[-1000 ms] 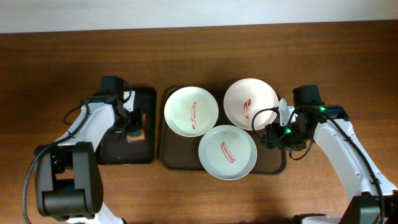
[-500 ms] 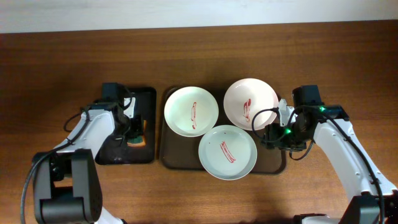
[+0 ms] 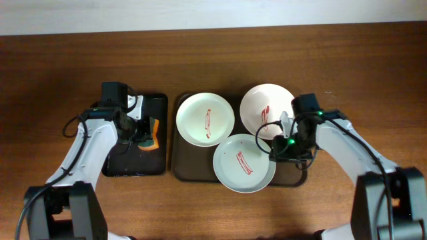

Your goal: Clean dirty plates on tray and stack at the side

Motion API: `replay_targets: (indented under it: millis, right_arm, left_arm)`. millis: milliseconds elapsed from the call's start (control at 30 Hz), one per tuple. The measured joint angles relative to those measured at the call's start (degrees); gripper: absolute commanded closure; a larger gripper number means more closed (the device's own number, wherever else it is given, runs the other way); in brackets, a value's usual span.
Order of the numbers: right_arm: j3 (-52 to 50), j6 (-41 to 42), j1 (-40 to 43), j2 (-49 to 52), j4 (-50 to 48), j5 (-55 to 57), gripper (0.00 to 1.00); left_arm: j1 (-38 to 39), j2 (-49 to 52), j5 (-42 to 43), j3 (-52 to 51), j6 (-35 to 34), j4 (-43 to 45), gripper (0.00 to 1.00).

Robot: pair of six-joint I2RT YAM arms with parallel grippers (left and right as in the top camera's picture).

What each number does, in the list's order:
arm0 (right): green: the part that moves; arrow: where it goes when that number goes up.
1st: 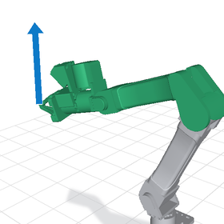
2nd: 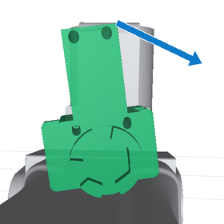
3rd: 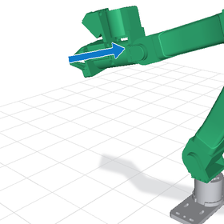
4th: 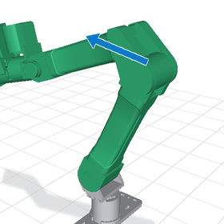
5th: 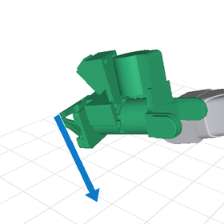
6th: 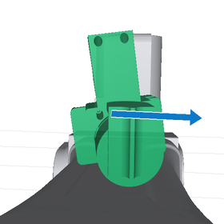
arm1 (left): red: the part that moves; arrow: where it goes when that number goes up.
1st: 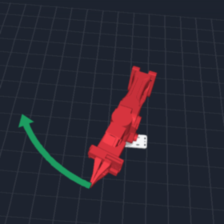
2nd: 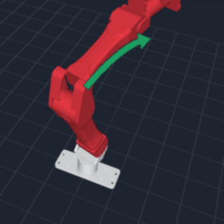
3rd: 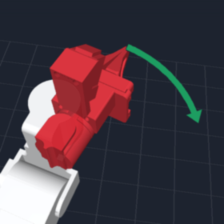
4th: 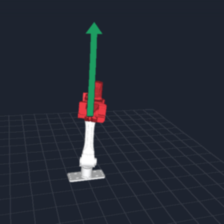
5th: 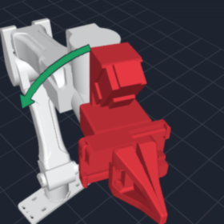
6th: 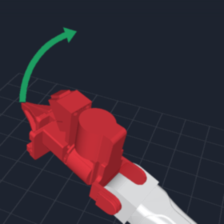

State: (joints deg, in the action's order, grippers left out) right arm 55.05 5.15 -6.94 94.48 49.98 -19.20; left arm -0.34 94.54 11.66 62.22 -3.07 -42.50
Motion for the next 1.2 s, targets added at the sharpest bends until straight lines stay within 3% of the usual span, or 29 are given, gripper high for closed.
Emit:
replay_targets:
  millis: [67, 167, 400, 933, 1200]
  right_arm:
    - [-0.02, 0.98, -1.46, 4.37, -1.46, 0.02, 0.84]
    - [-0.15, 3.69, -2.73, 5.77, -2.86, 0.02, 0.91]
    - [-0.15, 7.8, -5.07, 5.77, -3.91, -0.44, 0.92]
    - [-0.15, 8.17, -5.11, 5.77, -3.91, -0.46, 0.92]
    - [-0.15, 8.2, -5.11, 5.77, -3.74, -0.66, 0.92]
  left_arm:
    - [0.0, 0.0, 0.0, 0.0, 0.02, 0.0, 1.0]
    - [0.0, 0.0, 0.0, 0.0, 0.0, -0.02, 1.0]
    - [0.0, 0.0, 0.02, 0.0, 0.02, -0.07, 1.0]
    - [0.28, 0.0, 0.15, 0.0, 0.02, 0.48, 1.0]
    - [6.29, 3.78, -0.28, 0.0, 0.02, 2.05, 1.0]
